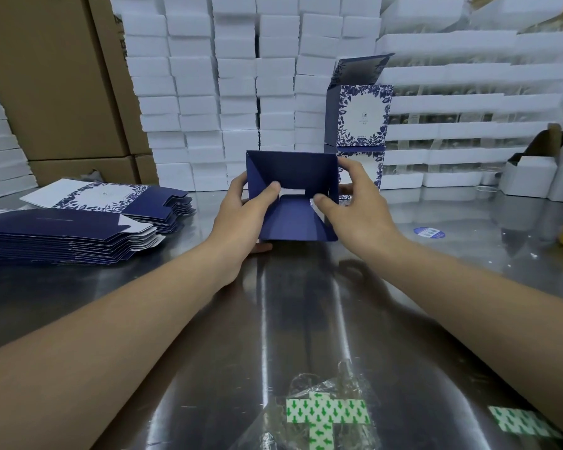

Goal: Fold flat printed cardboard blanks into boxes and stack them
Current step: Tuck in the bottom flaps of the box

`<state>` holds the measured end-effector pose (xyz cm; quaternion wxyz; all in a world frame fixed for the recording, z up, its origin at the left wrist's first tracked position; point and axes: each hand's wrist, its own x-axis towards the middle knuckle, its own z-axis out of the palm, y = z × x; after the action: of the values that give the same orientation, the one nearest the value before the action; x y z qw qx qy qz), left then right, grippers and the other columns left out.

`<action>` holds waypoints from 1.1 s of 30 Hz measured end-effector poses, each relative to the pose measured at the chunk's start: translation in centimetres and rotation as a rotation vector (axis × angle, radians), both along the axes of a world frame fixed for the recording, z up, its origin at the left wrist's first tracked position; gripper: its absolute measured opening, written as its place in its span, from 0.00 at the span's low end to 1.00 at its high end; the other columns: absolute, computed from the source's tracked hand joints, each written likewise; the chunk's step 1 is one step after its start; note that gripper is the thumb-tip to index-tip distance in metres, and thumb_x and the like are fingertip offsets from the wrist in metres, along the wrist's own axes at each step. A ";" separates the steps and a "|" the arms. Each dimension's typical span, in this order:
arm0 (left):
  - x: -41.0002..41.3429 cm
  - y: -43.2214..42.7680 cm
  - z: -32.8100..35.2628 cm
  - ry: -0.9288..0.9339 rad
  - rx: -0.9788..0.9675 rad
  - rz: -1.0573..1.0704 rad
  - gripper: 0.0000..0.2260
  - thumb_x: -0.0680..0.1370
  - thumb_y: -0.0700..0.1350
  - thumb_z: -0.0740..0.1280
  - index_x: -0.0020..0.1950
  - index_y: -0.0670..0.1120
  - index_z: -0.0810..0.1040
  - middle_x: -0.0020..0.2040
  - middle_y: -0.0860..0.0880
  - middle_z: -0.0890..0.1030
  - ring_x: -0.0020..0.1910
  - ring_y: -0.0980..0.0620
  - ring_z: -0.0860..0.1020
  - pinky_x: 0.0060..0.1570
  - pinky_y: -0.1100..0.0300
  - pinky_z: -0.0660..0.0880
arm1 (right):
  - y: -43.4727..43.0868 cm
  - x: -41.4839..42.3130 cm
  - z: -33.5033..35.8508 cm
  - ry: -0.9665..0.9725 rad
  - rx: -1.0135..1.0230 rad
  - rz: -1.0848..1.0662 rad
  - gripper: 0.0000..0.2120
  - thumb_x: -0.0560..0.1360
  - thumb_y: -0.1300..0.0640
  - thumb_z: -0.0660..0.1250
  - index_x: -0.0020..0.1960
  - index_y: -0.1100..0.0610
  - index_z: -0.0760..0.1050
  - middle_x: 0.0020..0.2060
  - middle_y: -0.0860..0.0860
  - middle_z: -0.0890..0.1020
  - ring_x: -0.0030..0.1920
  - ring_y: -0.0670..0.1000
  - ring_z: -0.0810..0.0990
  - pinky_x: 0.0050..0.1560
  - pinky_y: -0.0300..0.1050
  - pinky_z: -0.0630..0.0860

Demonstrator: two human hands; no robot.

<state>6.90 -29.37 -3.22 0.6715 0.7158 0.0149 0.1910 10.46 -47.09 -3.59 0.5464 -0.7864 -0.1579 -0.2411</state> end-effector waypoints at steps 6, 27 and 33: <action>-0.2 -0.3 0.0 0.024 0.024 0.046 0.17 0.82 0.61 0.67 0.70 0.63 0.75 0.57 0.55 0.84 0.55 0.54 0.84 0.39 0.61 0.84 | 0.1 -0.1 0.1 0.009 0.010 -0.035 0.24 0.80 0.49 0.69 0.72 0.34 0.68 0.45 0.45 0.82 0.44 0.42 0.79 0.48 0.44 0.76; 0.6 -0.4 -0.6 -0.061 0.137 0.009 0.29 0.79 0.56 0.74 0.78 0.62 0.67 0.65 0.59 0.82 0.62 0.54 0.82 0.66 0.50 0.79 | 0.5 -0.7 0.3 0.092 0.048 0.047 0.28 0.79 0.46 0.71 0.76 0.36 0.65 0.54 0.45 0.82 0.57 0.48 0.81 0.63 0.54 0.79; 0.3 -0.4 -0.4 -0.060 0.089 0.024 0.25 0.80 0.62 0.70 0.76 0.62 0.69 0.60 0.63 0.82 0.59 0.62 0.81 0.53 0.63 0.75 | 0.6 -0.8 0.4 0.083 0.074 0.028 0.21 0.78 0.41 0.69 0.69 0.35 0.69 0.51 0.56 0.84 0.53 0.52 0.84 0.61 0.58 0.79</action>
<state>7.20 -29.78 -3.62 0.6369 0.7386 -0.0051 0.2210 9.71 -46.51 -3.23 0.5846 -0.7725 -0.1374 -0.2063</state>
